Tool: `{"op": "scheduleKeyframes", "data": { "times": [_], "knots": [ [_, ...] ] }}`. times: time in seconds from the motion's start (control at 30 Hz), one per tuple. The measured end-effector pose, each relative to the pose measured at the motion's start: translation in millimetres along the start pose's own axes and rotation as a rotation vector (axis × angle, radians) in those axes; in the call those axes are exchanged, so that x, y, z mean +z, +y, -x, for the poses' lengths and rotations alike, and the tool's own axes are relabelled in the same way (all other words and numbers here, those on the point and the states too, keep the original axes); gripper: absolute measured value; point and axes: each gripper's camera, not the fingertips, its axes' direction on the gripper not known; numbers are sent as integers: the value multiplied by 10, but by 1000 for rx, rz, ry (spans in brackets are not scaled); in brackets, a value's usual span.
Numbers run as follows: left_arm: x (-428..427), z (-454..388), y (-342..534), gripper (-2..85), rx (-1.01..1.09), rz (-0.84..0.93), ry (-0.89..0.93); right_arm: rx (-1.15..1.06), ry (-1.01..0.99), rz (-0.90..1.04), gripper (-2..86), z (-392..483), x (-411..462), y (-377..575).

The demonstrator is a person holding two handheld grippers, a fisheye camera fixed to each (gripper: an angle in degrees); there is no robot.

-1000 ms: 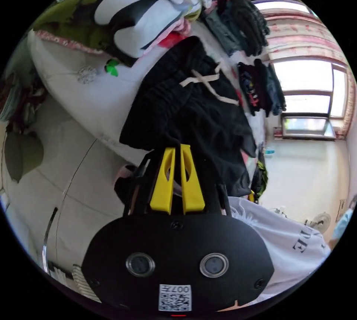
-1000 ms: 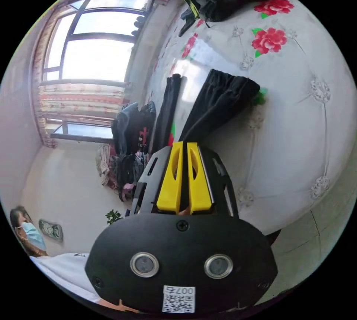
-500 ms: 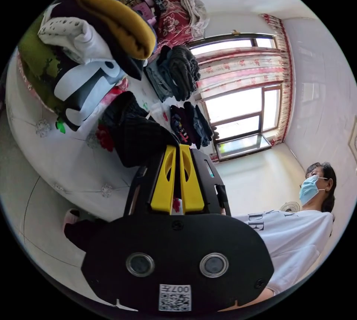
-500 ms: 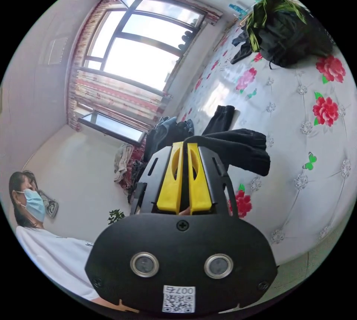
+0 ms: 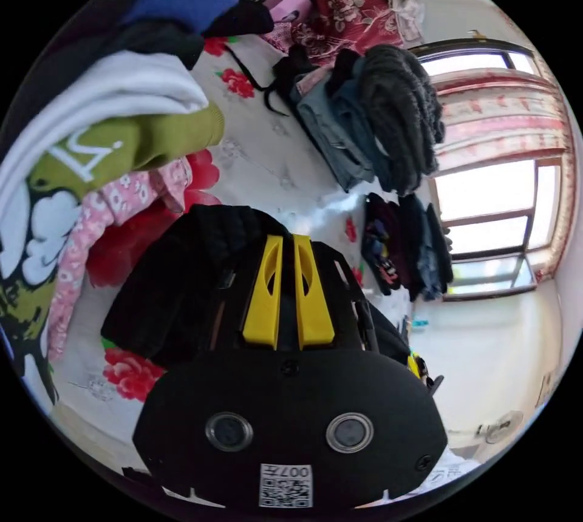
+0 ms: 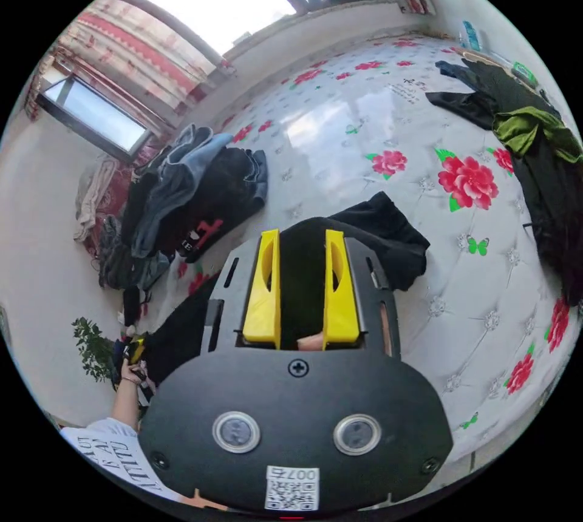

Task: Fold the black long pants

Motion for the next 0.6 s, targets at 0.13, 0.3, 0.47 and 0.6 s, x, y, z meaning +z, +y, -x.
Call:
{"op": "scheduleKeyframes", "data": {
  "times": [0.13, 0.3, 0.47, 0.6],
  "knots": [
    [180, -463, 19, 52, 130, -61, -47, -61, 96, 18, 75, -38, 345, -75],
    [154, -962, 392, 53, 321, -56, -157, 34, 38, 12, 78, -584, 683, 56],
    [729, -1921, 1173, 81, 683, 181, -173, 153, 23, 17, 75, -1027, 1043, -9],
    [1506, -2666, 1998, 123, 1031, 374, -86, 242, 7, 19, 52, -1295, 1350, -129]
  ]
}}
